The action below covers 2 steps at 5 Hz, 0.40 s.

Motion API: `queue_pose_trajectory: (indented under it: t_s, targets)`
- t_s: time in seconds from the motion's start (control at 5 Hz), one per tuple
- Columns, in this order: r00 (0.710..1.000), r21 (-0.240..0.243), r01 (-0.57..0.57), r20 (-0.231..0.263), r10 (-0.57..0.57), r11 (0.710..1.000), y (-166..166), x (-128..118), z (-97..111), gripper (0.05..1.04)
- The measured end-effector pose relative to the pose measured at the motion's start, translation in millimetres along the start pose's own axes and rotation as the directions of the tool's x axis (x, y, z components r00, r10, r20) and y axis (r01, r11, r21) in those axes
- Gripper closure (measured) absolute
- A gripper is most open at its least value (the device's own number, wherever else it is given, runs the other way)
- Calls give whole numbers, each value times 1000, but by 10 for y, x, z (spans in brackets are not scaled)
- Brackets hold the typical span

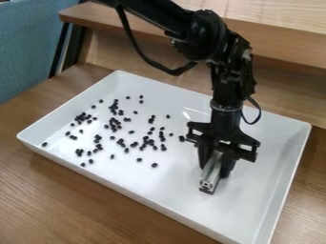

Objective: Sweep into pile

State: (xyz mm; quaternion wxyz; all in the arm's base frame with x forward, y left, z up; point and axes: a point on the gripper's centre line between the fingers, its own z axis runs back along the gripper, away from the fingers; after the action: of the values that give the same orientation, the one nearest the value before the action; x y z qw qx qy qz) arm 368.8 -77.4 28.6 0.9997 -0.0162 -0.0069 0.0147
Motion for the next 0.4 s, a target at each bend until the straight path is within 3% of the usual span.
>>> queue_pose_trajectory:
  t_s: [0.4]
  targets:
    - [999,11,38,-17,-38,999,40,-90,-19,685]
